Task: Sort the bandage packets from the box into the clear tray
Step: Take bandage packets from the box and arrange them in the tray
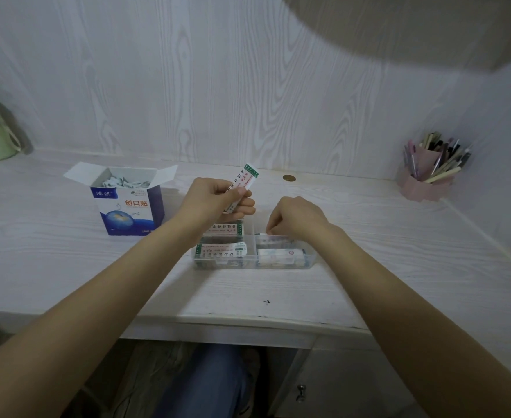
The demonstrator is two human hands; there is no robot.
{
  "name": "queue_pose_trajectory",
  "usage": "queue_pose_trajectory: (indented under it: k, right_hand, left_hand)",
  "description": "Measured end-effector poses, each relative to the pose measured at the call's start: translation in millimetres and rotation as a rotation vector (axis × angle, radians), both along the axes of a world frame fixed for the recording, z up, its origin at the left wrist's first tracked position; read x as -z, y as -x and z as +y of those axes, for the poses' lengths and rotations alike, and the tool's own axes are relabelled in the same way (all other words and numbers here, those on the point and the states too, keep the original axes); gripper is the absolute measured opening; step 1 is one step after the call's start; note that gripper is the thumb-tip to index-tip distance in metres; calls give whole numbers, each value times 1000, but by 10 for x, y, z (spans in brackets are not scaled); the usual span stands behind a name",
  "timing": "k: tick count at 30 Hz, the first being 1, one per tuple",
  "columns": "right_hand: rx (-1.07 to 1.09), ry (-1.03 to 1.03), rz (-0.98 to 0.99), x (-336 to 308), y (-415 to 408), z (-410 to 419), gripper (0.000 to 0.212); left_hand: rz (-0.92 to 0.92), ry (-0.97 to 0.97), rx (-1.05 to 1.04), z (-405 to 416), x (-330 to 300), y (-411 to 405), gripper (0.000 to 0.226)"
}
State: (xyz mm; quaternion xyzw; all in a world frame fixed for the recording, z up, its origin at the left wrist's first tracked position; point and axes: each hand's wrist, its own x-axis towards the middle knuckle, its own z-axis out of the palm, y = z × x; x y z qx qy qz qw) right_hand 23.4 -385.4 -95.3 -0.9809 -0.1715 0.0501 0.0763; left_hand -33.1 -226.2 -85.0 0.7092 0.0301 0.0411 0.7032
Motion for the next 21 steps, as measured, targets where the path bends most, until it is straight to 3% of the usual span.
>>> queue_pose_trajectory:
  k: [9, 11, 13, 15, 17, 21]
  right_hand:
    - [-30, -100, -23, 45, -1, -19, 17]
    - [-21, -290, -29, 0, 24, -80, 12]
    - [-3, -644, 1, -86, 92, -154, 15]
    - [-3, -948, 148, -184, 163, -223, 23]
    - [-30, -1036, 215, -228, 194, -250, 24]
    - [-21, -1046, 81, -213, 160, -270, 11]
  left_hand:
    - [-3, -27, 22, 6, -26, -15, 13]
    - [-6, -59, 37, 4, -31, -19, 13]
    - [-5, -122, 66, 9, -30, -27, 14]
    - [16, -198, 112, 4, -34, -41, 14]
    - [47, -272, 178, -25, -43, -58, 13]
    - [54, -311, 238, -123, -36, -103, 11]
